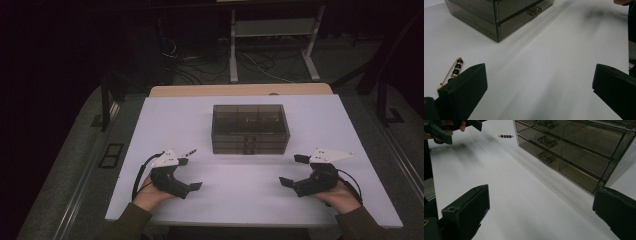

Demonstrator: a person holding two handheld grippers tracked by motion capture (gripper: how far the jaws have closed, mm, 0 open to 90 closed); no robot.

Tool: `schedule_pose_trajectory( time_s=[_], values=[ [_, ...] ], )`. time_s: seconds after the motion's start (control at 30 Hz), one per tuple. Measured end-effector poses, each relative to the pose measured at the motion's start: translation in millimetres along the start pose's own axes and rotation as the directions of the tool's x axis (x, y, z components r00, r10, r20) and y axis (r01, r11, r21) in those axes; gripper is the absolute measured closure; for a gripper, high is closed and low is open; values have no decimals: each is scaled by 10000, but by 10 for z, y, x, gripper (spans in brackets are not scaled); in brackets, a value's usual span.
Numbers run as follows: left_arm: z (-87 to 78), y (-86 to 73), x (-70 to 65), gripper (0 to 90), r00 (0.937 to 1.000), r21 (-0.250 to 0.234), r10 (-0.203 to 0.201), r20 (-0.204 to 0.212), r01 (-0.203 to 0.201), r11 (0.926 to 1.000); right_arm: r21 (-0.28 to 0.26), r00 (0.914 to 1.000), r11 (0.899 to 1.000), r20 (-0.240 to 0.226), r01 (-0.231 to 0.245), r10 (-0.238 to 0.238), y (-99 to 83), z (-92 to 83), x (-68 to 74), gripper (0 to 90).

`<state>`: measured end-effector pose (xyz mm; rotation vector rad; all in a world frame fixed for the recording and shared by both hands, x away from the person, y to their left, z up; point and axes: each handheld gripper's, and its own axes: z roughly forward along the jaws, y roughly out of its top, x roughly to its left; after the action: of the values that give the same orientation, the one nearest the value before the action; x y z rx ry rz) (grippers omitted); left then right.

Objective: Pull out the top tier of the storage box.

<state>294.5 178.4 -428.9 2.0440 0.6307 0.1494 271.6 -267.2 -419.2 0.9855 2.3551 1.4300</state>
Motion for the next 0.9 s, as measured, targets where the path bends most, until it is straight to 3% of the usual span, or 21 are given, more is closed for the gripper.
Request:
schedule_pose_trajectory(
  time_s=[0.9],
  values=[
    [16, -5, -16, 0, 10000, -18, -35, 39, 35, 10000, 8, 9995, 10000, -297, 77, -77, 107, 157, 60, 4]
  ],
)
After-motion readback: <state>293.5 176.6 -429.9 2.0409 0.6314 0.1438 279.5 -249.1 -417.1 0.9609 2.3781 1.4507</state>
